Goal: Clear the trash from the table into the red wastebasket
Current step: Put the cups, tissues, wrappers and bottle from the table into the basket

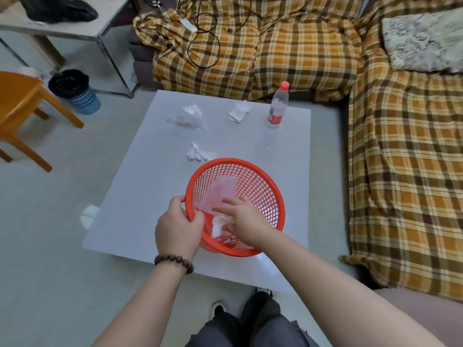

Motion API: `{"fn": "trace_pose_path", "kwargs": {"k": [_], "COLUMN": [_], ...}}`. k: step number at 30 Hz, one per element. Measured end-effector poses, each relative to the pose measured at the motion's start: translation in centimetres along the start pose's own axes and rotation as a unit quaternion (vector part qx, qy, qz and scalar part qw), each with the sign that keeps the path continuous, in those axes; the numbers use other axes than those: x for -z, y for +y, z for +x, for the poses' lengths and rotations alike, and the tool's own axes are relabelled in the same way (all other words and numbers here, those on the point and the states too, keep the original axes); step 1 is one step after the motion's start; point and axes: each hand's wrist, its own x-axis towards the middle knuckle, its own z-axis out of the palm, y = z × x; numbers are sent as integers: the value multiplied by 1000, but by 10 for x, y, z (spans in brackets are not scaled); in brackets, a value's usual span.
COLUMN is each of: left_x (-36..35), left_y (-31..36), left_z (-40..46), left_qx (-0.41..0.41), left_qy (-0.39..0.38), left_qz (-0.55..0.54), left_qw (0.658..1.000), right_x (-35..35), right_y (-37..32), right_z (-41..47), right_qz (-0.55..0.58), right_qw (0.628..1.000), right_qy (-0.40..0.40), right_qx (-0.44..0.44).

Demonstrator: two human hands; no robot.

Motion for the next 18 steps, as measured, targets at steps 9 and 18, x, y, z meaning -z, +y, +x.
{"fn": "trace_pose_path", "kwargs": {"k": [9, 18], "left_x": [4, -45], "left_y": [14, 69], "left_z": [-7, -47], "left_qx": [-34, -56], "left_qy": [-35, -54], "left_qz": [-21, -28], "left_qw": [999, 997], "right_x": [31, 41], "right_y": [44, 120], "right_z": [-70, -140], "right_qz": [108, 370], "right_qw": [942, 845], "right_qy": [230, 234], "right_qx": [-221, -306]}}
